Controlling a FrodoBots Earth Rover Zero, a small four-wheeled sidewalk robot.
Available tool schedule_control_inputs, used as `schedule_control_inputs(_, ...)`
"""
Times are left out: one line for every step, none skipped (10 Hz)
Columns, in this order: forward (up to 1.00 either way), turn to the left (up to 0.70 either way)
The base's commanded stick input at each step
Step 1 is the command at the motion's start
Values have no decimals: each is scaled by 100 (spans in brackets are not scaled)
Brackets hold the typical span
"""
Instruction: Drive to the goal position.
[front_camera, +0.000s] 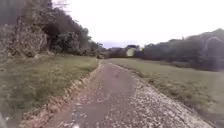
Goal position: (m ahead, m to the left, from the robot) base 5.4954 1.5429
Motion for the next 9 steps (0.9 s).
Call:
schedule_control_inputs(70, 0)
schedule_control_inputs(70, 0)
schedule_control_inputs(70, 0)
schedule_control_inputs(70, 0)
schedule_control_inputs(70, 0)
schedule_control_inputs(70, 0)
schedule_control_inputs(70, 0)
schedule_control_inputs(70, 0)
schedule_control_inputs(70, 0)
